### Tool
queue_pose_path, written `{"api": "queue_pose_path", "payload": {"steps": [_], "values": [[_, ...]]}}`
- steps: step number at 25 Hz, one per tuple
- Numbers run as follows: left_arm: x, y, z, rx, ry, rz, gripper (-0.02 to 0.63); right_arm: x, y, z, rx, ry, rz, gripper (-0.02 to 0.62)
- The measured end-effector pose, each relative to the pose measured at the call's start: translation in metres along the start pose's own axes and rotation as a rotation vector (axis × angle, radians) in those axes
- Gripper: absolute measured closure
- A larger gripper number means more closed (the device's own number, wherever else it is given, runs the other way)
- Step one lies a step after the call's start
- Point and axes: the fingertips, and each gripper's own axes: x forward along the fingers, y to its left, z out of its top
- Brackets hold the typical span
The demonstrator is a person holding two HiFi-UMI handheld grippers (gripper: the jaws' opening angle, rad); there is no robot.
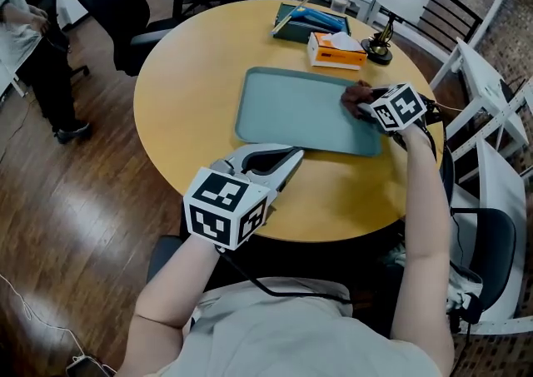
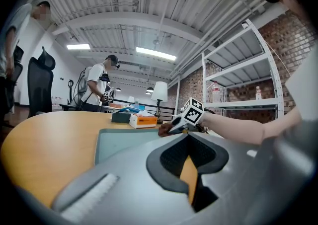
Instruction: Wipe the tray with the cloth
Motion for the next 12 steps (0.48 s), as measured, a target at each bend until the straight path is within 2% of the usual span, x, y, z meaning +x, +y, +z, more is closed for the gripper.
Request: {"api": "queue_pose_path", "payload": {"steps": [3,6,12], "values": [[0.002,-0.002,-0.001,-0.008,-0.001,-0.007,0.604,-0.001,0.004,0.002,-0.015,-0.002,0.000,0.428],[0.002,-0.002,-0.001,-0.008,-0.004,-0.008,0.604,0.003,0.019,0.016,-0.062,-0.021,0.037,0.428],[-0.002,0.002,-0.002,-0.007,-0.005,0.000,0.604,0.016,0.073,0.067,-0.238,-0.040,0.124,0.428]]}}
